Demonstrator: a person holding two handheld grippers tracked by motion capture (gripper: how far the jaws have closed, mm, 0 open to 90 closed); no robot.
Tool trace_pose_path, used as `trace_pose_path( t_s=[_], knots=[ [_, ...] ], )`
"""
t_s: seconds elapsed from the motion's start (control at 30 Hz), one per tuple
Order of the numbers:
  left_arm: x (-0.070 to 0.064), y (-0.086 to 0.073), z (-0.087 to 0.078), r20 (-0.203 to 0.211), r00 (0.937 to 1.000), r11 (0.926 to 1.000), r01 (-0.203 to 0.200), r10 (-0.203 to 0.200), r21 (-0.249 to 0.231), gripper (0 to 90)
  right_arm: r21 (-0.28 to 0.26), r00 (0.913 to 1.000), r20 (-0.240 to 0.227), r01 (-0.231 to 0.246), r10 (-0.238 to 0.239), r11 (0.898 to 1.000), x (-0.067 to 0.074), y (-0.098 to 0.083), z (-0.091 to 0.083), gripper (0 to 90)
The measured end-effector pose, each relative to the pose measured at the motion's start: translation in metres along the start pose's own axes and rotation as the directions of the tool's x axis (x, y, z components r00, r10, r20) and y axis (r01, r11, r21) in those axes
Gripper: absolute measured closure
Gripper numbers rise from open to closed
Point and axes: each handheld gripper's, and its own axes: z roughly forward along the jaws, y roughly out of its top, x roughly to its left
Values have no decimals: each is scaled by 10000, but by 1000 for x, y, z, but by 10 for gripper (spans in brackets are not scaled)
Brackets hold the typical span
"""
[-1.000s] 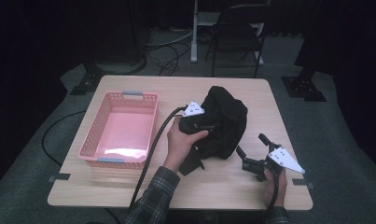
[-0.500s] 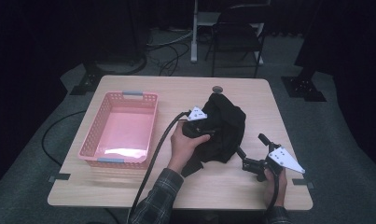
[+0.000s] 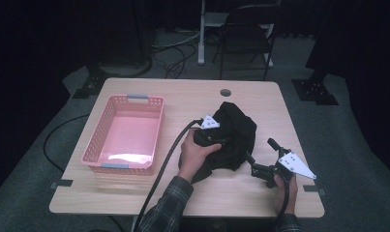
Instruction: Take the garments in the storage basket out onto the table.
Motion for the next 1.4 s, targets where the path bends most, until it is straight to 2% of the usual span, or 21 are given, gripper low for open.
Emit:
trace_pose_path(
  t_s=[0.3, 0.47, 0.8, 1.03, 1.3, 1.4],
  knots=[
    [-5, -5, 10, -114, 9997, 9991, -207, 212, 365, 575, 5, 10000, -64, 12, -12, 10000, 0, 0, 0, 19],
    [-10, -8, 18, -176, 9996, 9979, -187, 198, 617, 574, 19, 10000, -84, 20, -20, 10000, 0, 0, 0, 19],
    [-10, -8, 19, -246, 9996, 9978, -115, 131, 648, 564, 11, 9999, -160, 6, -6, 10000, 0, 0, 0, 19],
    [-11, -9, 21, -266, 9996, 9981, -118, 134, 602, 477, 10, 9999, -161, 4, -4, 10000, 0, 0, 0, 19],
    [-9, -8, 24, -135, 9997, 9975, 220, -211, 676, 362, 15, 9998, -176, 17, -17, 10000, 0, 0, 0, 19],
    [-10, -8, 25, -159, 9998, 9973, 154, -143, 717, 310, 10, 9998, -194, 21, -21, 10000, 0, 0, 0, 19]
  ],
)
